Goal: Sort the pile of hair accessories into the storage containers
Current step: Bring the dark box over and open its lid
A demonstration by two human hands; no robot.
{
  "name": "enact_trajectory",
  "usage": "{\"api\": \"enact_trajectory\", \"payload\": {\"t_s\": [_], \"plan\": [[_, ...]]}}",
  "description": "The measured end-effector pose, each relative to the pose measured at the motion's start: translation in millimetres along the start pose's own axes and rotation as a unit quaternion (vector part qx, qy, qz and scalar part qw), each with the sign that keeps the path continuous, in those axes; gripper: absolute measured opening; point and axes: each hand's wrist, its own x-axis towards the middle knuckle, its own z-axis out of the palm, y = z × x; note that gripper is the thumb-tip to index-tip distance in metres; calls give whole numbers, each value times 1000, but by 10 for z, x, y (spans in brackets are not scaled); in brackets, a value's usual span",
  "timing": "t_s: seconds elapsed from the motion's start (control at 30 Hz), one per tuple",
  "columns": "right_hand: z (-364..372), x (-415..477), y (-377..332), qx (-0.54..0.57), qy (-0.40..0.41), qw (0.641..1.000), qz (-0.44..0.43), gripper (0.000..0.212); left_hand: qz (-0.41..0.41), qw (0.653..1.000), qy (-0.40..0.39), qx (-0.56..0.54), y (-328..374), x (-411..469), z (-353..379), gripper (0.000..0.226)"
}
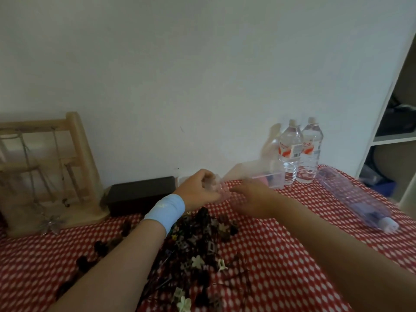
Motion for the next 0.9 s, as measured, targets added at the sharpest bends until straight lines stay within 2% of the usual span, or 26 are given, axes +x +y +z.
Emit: {"api": "enact_trajectory", "payload": {"t_s": [0.1, 0.2, 0.4, 0.5, 0.6, 0.67, 0.7, 0.8, 0.9], "plan": [[-93, 3, -12, 51, -11, 998, -24, 49, 1, 1000, -10, -13, 37, 27, 12, 77], [-222, 59, -136, 149, -1, 989, 1, 49, 16, 999, -2, -32, 77, -28, -29, 74], [-136, 159, -607, 235, 37, 971, 17, 52, 15, 998, 42, 45, -34, -362, -267, 73], [-47, 221, -967, 241, 29, 970, -11, 53, 9, 994, 74, 81, -180, -616, -510, 74], [42, 332, -1419, 242, 16, 968, -63, 43, 4, 985, 113, 128, -346, -871, -832, 69], [108, 441, -1716, 244, -3, 965, -100, 34, -19, 983, 99, 155, -463, -1033, -1059, 68], [143, 505, -1851, 243, -13, 963, -113, 28, -29, 983, 83, 164, -531, -1103, -1165, 64], [244, 685, -2247, 228, -40, 964, -135, 24, -45, 977, 55, 201, -746, -1341, -1462, 30], [351, 817, -2559, 217, -63, 962, -155, 18, -75, 973, 63, 210, -980, -1548, -1703, 28]]}}
